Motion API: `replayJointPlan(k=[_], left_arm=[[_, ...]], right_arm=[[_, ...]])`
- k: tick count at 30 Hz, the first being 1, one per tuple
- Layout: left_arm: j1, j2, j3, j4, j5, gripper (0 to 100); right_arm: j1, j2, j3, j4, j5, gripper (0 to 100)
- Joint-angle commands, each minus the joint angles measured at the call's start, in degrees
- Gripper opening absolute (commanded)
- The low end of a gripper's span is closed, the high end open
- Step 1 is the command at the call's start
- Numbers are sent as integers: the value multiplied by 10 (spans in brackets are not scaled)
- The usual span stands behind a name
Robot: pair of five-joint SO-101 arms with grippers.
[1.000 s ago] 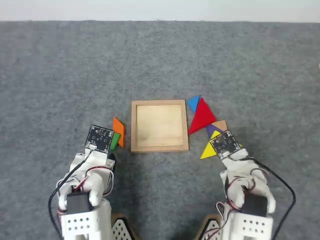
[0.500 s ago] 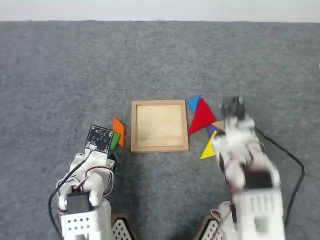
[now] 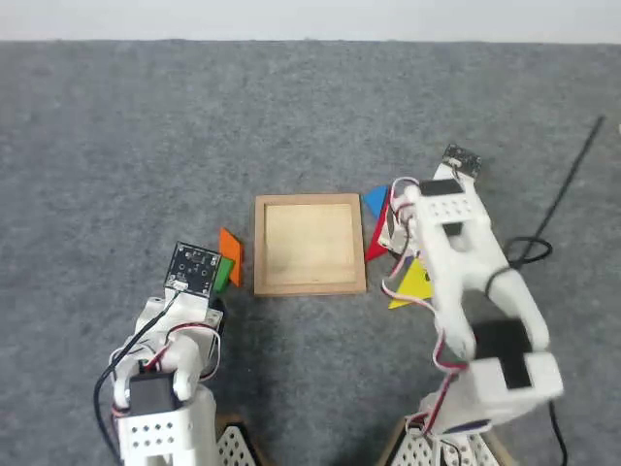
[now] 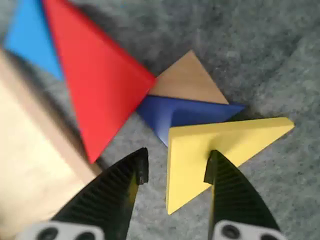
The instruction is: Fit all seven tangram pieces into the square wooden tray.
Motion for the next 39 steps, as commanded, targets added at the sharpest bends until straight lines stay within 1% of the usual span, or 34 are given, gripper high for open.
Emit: replayJointPlan(k=[1, 4, 8, 10, 13, 16, 17, 20, 25, 29, 35, 39], left_arm=[[-4, -1, -4, 3, -5, 168], [-4, -1, -4, 3, -5, 168], [-4, -1, -4, 3, -5, 168], [-4, -1, -4, 3, -5, 168], [-4, -1, -4, 3, -5, 168], [-4, -1, -4, 3, -5, 168], [-4, -1, -4, 3, -5, 168], [-4, -1, -4, 3, -5, 168], [-4, -1, -4, 3, -5, 168], [-4, -1, -4, 3, -5, 168], [-4, -1, -4, 3, -5, 168], [-4, -1, -4, 3, -5, 168]], right_arm=[[-1, 18, -39, 10, -11, 199], [10, 30, -39, 10, -11, 195], [51, 49, -35, 17, -6, 193], [69, 59, -35, 41, -4, 193], [85, 69, -37, 67, 30, 173], [97, 80, -38, 67, 62, 86], [99, 82, -38, 67, 76, 73], [96, 99, -30, 73, 109, 57], [101, 140, -34, 87, 135, 47], [106, 157, -48, 110, 156, 72], [130, 161, -47, 112, 156, 223], [129, 160, -34, 113, 160, 237]])
